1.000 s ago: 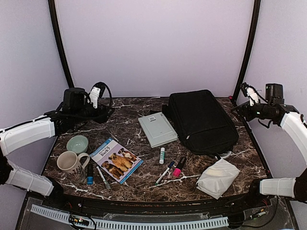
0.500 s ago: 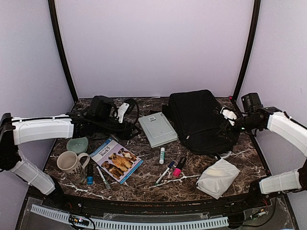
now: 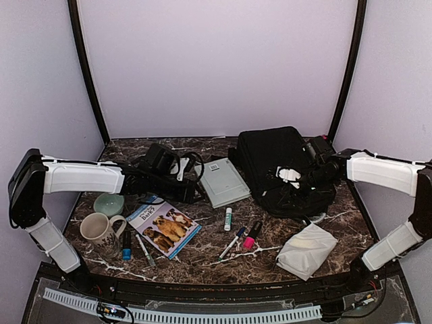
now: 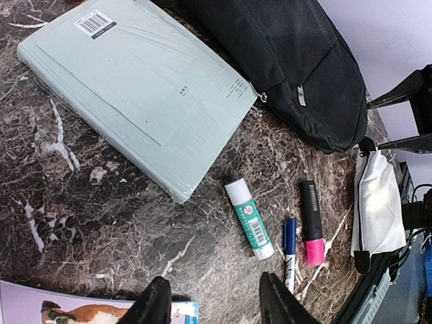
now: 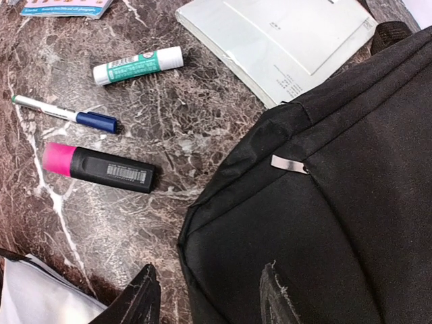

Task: Pack the student bag
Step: Adjust the student bag at the center of the board.

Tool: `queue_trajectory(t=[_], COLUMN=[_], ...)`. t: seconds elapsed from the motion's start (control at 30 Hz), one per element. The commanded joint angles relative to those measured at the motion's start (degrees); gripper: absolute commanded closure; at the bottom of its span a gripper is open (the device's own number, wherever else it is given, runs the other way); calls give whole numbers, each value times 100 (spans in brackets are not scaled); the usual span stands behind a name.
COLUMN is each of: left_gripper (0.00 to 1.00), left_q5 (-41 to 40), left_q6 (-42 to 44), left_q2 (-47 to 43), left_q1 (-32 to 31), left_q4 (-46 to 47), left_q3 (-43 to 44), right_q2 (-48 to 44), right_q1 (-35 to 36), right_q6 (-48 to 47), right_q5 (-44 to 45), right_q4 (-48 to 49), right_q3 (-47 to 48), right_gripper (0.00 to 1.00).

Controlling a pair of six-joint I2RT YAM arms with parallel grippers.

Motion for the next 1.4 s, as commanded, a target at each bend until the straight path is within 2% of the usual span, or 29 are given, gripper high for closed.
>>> queue_trajectory(t=[0.0,0.23,0.37,0.6,0.73,0.93,1.0,1.07,1.23,1.37], left_gripper=[53,53,53,53,54,53,54,54,54,54], left_q5=[82,226,284,196,102,-284,-392,-569,-561,-418], left_q6=[-147,33,177,44,-233,-333,-171,51,-39,-312], left_q2=[273,1060,1486,2376,2756,3293,3486,3685,4090,4080], left_q1=[-64,-254,-474,-606,-611,-613,-591,-574,-326,-73], left_q4=[323,360,481,929,1450,1701,1659,1535,1240,1120], left_q3=[16,698,1259,2225,2498,2908,3152,3443,3956,3699], right_q2=[319,172,-57,-157,-39,221,307,345,369,107], right_q1=[82,-5,-518,-978,-998,-990,-980,-972,-849,-761], right_q6=[-132,-629,-931,-1684,-2054,-1731,-1577,-1436,-1223,-1094], right_q5=[440,1473,1489,1651,1771,1587,1454,1369,1435,1309], right_q4=[-47,-506,-810,-950,-879,-71,177,405,381,206], right_q3=[415,172,63,-206,-486,-622,-668,-737,-756,-761], right_gripper=[50,39,39,27,24,23,27,36,73,87])
